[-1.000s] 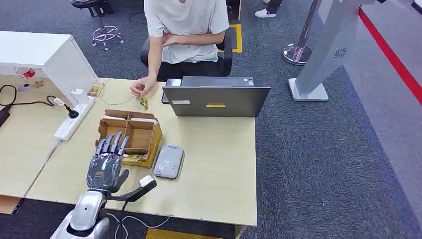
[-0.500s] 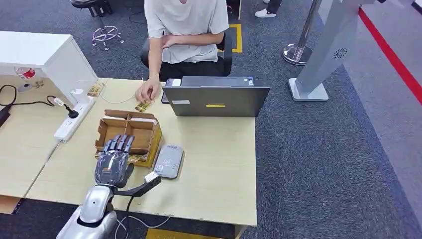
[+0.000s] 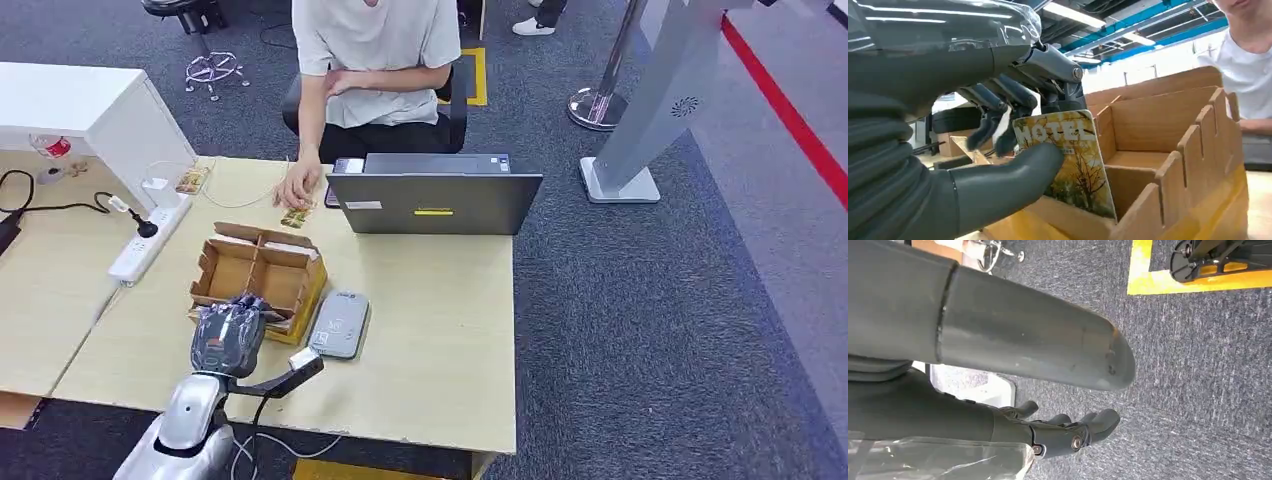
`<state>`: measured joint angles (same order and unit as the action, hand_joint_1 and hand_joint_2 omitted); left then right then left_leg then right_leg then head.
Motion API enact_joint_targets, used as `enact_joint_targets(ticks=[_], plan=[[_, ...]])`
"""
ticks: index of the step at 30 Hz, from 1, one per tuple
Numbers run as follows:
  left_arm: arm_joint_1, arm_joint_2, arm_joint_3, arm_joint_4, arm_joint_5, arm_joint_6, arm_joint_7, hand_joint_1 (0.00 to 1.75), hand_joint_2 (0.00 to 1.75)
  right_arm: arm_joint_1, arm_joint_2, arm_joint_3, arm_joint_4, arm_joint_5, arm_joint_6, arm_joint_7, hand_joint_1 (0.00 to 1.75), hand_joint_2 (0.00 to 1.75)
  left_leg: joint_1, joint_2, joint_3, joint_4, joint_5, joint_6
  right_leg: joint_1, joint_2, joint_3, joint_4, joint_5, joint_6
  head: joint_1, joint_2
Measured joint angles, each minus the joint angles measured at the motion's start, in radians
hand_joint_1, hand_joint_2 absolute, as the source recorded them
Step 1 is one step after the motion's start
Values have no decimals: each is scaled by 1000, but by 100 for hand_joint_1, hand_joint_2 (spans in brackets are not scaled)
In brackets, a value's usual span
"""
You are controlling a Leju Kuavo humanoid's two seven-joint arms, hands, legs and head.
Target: Pass the card to the sensor for recognition and then transmit it.
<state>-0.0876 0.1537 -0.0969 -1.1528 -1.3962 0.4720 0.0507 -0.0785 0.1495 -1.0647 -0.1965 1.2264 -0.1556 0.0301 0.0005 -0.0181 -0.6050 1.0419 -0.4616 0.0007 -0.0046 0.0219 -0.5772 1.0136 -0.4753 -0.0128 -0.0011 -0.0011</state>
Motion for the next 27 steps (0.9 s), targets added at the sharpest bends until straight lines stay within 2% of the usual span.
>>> enact_joint_targets(ticks=[4, 10, 14, 18, 20, 22, 24, 27], plan=[[11, -11, 18, -5, 20, 126, -37, 175, 175, 0, 0, 0, 0, 1, -3, 0, 0, 0, 0, 0, 0, 0, 0, 0, 0, 0, 0, 0, 0, 0, 0, 0], [37, -24, 35, -64, 25, 179, -69, 175, 175, 0, -1, 0, 0, 1, -3, 0, 0, 0, 0, 0, 0, 0, 0, 0, 0, 0, 0, 0, 0, 0, 0, 0], [75, -37, 38, -184, 31, 186, -99, 175, 175, 0, -2, 0, 0, -6, -6, 0, 0, 0, 0, 0, 0, 0, 0, 0, 0, 0, 0, 0, 0, 0, 0, 0], [126, -53, 33, -379, 43, 206, -135, 175, 175, 0, -3, -2, 0, -12, -14, 0, 0, 0, 0, 0, 0, 0, 0, 0, 0, 0, -1, 0, 0, 0, 0, 0], [122, -61, 32, -484, 65, 214, -170, 175, 175, 0, -3, -1, 0, 0, -13, 0, 0, 0, 0, -1, -1, 0, 0, 0, 0, 0, -1, 0, 0, 0, 1, 0], [80, -57, 32, -528, 93, 214, -178, 175, 175, -1, -3, 0, 0, 15, -8, -4, 0, 0, 0, -3, -1, 0, 1, 1, 0, -3, 0, 0, 0, 0, 1, 0], [18, -39, 39, -527, 101, 213, -172, 175, 175, -3, -4, 3, 0, 27, 1, -8, 0, 0, 0, -3, -1, 0, 2, 1, 0, -3, -1, 0, 1, 0, 1, 0], [-139, 10, 72, -428, 71, 213, -162, 175, 175, -6, -4, 20, 0, 57, 10, -17, 0, 0, 1, -7, -2, 0, 7, -2, 1, -7, -1, 1, 3, -2, 1, 0]])
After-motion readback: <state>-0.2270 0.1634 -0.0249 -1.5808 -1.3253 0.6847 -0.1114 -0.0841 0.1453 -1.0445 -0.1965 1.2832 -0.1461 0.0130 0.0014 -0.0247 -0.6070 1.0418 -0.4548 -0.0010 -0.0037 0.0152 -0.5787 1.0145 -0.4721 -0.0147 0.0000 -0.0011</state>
